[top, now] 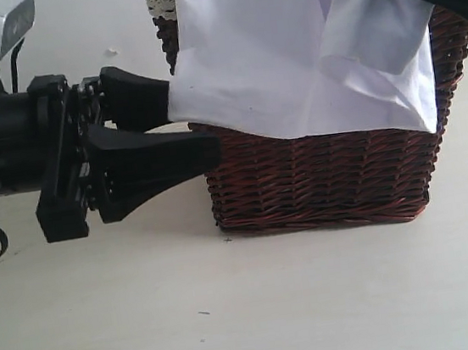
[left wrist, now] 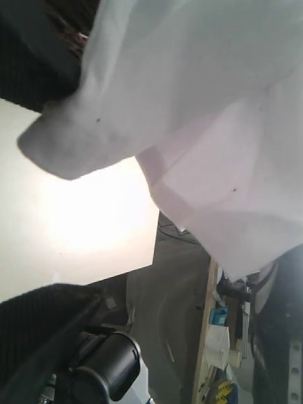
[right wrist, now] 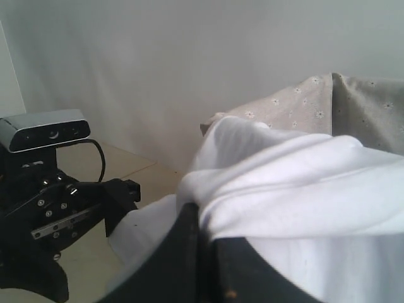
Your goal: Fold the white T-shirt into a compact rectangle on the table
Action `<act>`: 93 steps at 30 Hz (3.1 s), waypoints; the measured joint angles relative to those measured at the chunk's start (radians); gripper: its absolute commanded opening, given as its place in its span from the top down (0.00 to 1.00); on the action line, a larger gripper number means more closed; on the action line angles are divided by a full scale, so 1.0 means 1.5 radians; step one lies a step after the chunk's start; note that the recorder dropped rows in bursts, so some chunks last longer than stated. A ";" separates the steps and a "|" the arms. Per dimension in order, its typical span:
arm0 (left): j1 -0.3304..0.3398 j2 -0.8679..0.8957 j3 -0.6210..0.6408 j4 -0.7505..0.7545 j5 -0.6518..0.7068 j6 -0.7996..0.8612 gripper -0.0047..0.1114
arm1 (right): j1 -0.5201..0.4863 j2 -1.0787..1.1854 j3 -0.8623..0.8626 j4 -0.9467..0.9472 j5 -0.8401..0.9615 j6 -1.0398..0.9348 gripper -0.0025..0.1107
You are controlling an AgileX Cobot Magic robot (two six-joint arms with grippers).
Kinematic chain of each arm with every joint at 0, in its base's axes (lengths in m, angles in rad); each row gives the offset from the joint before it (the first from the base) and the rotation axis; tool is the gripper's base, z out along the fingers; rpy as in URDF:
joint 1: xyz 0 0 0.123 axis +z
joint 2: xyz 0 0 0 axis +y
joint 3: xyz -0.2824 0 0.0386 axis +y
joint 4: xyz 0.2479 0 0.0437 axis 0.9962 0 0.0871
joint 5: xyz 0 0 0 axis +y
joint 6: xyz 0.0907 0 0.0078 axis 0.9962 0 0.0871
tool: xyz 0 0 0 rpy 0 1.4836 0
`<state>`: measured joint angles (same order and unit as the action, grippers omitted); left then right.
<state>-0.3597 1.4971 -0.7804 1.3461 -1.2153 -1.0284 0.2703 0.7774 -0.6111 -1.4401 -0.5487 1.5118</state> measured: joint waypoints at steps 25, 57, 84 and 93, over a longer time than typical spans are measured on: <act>-0.022 -0.015 -0.105 -0.205 0.047 -0.093 0.96 | 0.000 0.001 -0.131 -0.090 0.098 0.062 0.98; 0.119 -0.161 -0.865 -0.311 0.520 -0.014 0.96 | 0.001 0.266 -1.014 -0.200 0.285 0.165 0.98; 0.106 -0.252 -0.870 0.201 0.535 -0.486 0.96 | 0.001 0.171 -0.955 -0.200 0.217 0.176 0.98; 0.106 -0.242 -0.567 0.265 0.452 -0.553 0.96 | 0.001 0.095 -0.530 -0.203 0.299 0.173 0.98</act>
<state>-0.2011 1.1341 -1.6305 1.7436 -0.5377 -1.8579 0.2721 0.9206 -1.4066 -1.7445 -0.1002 1.7706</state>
